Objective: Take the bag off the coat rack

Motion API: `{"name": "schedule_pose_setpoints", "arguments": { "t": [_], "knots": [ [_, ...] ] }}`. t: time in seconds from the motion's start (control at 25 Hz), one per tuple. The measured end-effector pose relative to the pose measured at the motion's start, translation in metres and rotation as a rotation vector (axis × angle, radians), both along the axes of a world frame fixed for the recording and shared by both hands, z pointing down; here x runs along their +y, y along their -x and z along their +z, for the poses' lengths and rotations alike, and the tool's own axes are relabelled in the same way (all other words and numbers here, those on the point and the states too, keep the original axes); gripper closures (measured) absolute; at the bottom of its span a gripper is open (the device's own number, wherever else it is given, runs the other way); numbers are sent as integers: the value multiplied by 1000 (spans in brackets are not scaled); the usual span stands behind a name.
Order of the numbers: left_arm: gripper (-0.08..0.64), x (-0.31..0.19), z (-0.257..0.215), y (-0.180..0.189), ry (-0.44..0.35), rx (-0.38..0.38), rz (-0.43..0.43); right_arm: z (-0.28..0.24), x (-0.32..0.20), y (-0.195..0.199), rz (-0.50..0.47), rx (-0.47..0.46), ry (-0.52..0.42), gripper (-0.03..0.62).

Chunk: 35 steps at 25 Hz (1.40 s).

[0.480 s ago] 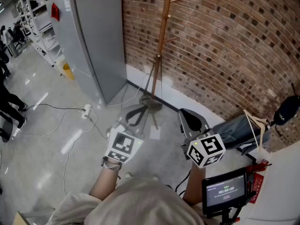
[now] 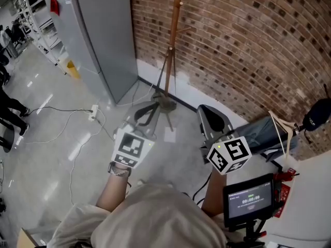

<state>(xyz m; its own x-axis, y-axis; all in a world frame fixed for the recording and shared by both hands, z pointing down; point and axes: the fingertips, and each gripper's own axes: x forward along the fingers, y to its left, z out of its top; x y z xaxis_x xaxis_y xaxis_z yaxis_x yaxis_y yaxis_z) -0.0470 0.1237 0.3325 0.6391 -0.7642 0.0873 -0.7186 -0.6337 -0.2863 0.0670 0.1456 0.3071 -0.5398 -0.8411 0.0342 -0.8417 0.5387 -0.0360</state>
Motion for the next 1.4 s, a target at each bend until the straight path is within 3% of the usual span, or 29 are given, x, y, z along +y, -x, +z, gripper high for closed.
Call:
{"name": "schedule_pose_setpoints", "arguments": {
  "t": [0.44, 0.88, 1.16, 1.4],
  "knots": [
    [560, 1, 12, -38, 2, 15, -73, 11, -1, -42, -94, -39, 57, 591],
    [560, -15, 27, -51, 29, 10, -101, 27, -20, -62, -93, -34, 61, 591],
    [560, -65, 40, -55, 48, 21, -66, 39, -58, -60, -117, -34, 74, 591],
    [560, -134, 43, -46, 56, 27, -38, 30, -122, -59, -47, -43, 39, 591]
  ]
}}
